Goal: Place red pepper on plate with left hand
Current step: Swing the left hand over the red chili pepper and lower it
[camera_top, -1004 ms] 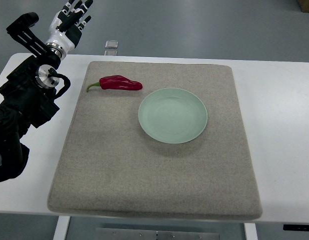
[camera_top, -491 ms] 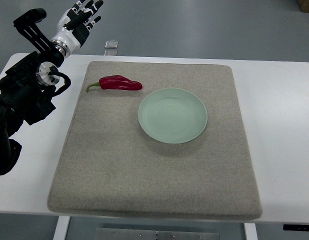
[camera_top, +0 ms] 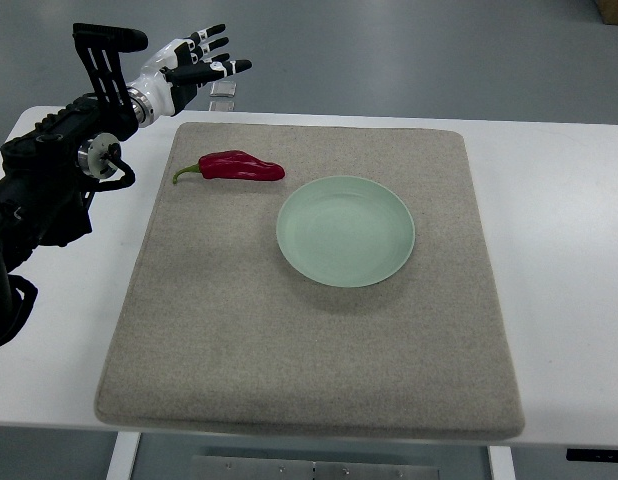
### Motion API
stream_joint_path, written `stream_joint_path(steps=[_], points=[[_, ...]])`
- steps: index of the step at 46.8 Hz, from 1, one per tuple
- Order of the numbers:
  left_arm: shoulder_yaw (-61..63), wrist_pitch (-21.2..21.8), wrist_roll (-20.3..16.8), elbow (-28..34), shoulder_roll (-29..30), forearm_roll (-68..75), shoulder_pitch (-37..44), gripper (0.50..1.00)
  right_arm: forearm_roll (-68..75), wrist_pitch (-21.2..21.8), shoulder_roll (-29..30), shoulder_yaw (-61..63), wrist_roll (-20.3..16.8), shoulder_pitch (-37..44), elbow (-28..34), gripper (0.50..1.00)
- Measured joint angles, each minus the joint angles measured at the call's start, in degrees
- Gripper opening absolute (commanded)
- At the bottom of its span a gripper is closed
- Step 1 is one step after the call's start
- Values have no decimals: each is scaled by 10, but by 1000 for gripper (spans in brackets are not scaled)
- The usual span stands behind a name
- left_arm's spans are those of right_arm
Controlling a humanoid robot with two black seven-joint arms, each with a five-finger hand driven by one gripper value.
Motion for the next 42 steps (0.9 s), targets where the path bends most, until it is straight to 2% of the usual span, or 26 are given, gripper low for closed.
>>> stream_joint_path(steps=[22, 34, 38, 42], points=[[-1, 1, -1, -65, 33, 362, -20, 984, 0, 0, 0, 0, 0, 0, 0, 932], [0, 5, -8, -122, 46, 528, -28, 973, 0, 0, 0, 0, 0, 0, 0, 932], [0, 21, -11, -135, 47, 574, -31, 973, 0, 0, 0, 0, 0, 0, 0, 932], [0, 56, -15, -151, 47, 606, -28, 973, 0, 0, 0, 0, 0, 0, 0, 932]])
